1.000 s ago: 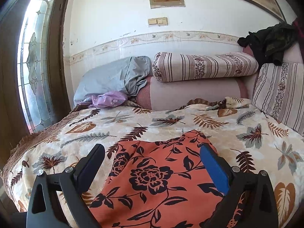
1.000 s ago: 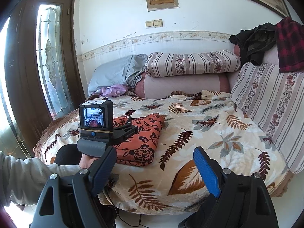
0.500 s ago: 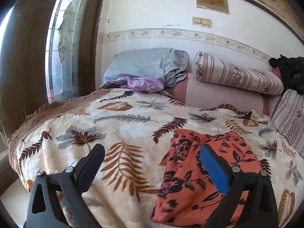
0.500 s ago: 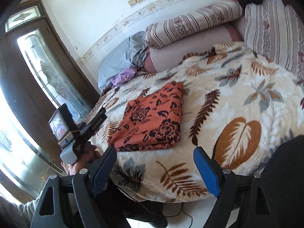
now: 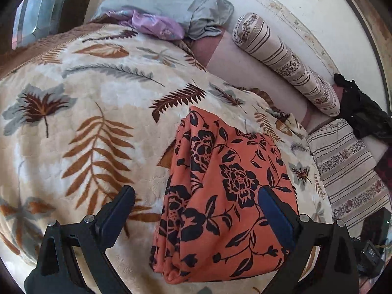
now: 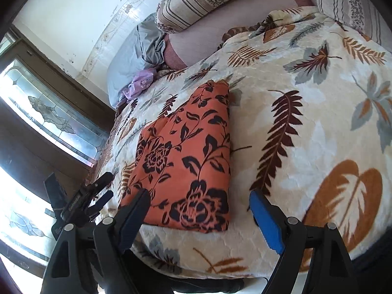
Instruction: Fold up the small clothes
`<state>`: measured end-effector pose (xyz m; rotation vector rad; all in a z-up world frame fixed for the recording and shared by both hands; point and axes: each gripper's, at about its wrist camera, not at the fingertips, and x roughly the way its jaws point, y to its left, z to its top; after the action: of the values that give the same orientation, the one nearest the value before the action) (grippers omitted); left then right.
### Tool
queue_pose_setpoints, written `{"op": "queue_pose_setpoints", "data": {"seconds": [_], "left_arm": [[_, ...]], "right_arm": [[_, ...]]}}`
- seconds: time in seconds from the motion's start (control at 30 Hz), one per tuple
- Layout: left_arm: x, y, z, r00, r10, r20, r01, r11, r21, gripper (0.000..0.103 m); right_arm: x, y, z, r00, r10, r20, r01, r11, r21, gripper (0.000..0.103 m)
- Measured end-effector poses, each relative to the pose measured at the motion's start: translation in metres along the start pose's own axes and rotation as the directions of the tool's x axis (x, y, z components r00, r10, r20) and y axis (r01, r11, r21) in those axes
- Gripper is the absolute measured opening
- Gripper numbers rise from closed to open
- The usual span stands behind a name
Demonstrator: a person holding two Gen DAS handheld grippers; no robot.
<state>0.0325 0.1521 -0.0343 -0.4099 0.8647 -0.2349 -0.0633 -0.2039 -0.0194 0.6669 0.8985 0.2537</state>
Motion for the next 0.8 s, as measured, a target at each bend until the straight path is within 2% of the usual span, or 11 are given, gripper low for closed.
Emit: {"op": "queue_pose_setpoints", "data": {"seconds": [0.07,0.13,0.27,0.33,0.4,0.47,0.5,0.53,0.63,0.73,0.8], "left_arm": [[0.015,0.001,0.01,0.999,-0.009,-0.045,0.009,1.0,0.0,0.1],[0.035,0.006,0.019,0.989,-0.077,-0.124,0.072,0.996,-0.045,0.1],[0.074,0.021,0.018,0.947,-0.176,-0.269,0.144,0.98,-0.136,0.099],[0.077,0.022,0.015,0.945,-0.191,-0.265,0.164,0.979,-0.121,0.098],[0.078,0.017,0.013,0.944,-0.174,-0.281,0.159,0.984,-0.074,0.096],[0.08,0.01,0.011,0.951,-0.105,-0.291,0.111,0.994,0.005,0.074],[0.081,0.006,0.008,0.948,-0.107,-0.298,0.124,0.992,0.036,0.062],[0.083,0.006,0.009,0.943,-0.131,-0.305,0.146,0.989,0.026,0.055],[0.084,0.004,0.013,0.934,-0.165,-0.316,0.172,0.985,-0.007,0.041],[0.073,-0.019,0.016,0.952,-0.126,-0.279,0.154,0.985,0.081,0.035],[0.065,-0.034,0.024,0.958,-0.151,-0.244,0.178,0.98,0.091,0.035]], "right_arm": [[0.017,-0.011,0.015,0.999,0.017,-0.034,-0.015,0.998,0.053,0.085],[0.035,-0.019,0.03,0.997,0.047,-0.065,-0.04,0.995,0.096,0.085],[0.071,-0.019,0.054,0.984,0.121,-0.13,-0.105,0.987,0.122,0.085],[0.095,-0.02,0.06,0.973,0.149,-0.176,-0.125,0.982,0.139,0.085],[0.128,-0.021,0.06,0.952,0.128,-0.277,-0.093,0.986,0.137,0.084],[0.139,-0.007,0.057,0.953,0.071,-0.294,-0.064,0.997,0.036,0.059],[0.14,0.004,0.056,0.954,0.033,-0.297,-0.043,0.999,-0.029,0.057],[0.14,0.01,0.056,0.955,0.014,-0.296,-0.033,0.998,-0.059,0.05],[0.134,0.025,0.06,0.957,-0.034,-0.289,-0.008,0.99,-0.14,0.04],[0.118,0.051,0.067,0.967,-0.069,-0.245,0.005,0.968,-0.251,0.036],[0.097,0.068,0.078,0.981,-0.075,-0.18,0.015,0.95,-0.313,0.035]]}}
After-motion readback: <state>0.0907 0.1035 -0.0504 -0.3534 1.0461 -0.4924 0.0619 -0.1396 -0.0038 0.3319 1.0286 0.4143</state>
